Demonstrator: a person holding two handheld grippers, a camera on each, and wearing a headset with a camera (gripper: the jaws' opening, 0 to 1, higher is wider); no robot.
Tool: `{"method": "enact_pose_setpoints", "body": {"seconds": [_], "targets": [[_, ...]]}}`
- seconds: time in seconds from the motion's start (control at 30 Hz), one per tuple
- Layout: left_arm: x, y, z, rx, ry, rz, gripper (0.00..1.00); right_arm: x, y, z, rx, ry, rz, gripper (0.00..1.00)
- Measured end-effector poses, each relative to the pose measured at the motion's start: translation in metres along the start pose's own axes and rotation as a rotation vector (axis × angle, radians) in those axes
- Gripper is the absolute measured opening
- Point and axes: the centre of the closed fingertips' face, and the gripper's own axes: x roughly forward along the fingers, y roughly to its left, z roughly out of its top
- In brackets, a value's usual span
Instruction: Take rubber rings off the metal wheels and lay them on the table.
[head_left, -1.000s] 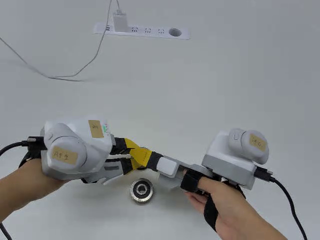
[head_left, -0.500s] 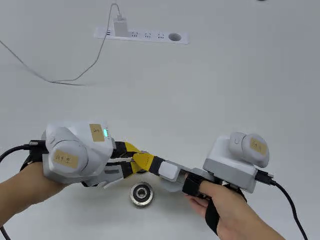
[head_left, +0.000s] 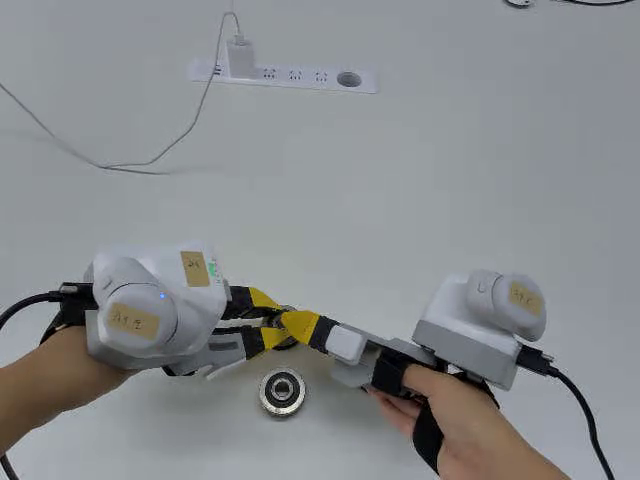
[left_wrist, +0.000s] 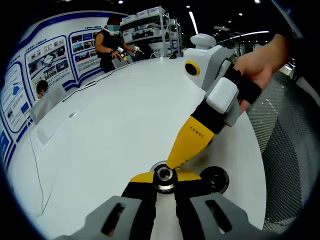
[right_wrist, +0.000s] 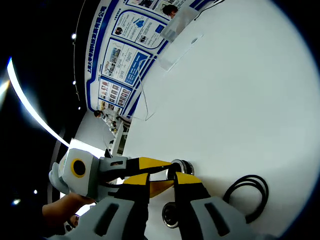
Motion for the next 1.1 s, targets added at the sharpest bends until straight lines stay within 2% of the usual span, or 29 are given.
{"method": "enact_pose_setpoints", "body": {"seconds": [0.07, 0.33, 0.6, 0.9, 1.1], "targets": [[0.0, 0.0, 0.0, 0.001, 0.002, 0.0, 0.13, -0.002, 0.002, -0.001, -0.01, -0.007, 0.002, 0.2], [0.001, 0.001, 0.0, 0.001, 0.0, 0.0, 0.13, -0.008, -0.008, 0.003, -0.062, -0.017, -0.041, 0.25], [0.002, 0.001, 0.001, 0.007, -0.003, -0.005, 0.13, -0.005, -0.011, -0.002, -0.068, -0.003, -0.05, 0.33], [0.001, 0.001, 0.003, 0.018, -0.007, -0.016, 0.13, -0.003, -0.01, -0.002, -0.046, 0.0, -0.038, 0.33], [0.001, 0.001, 0.003, 0.029, -0.005, -0.02, 0.13, -0.001, -0.007, -0.005, 0.003, 0.014, -0.02, 0.36]]}}
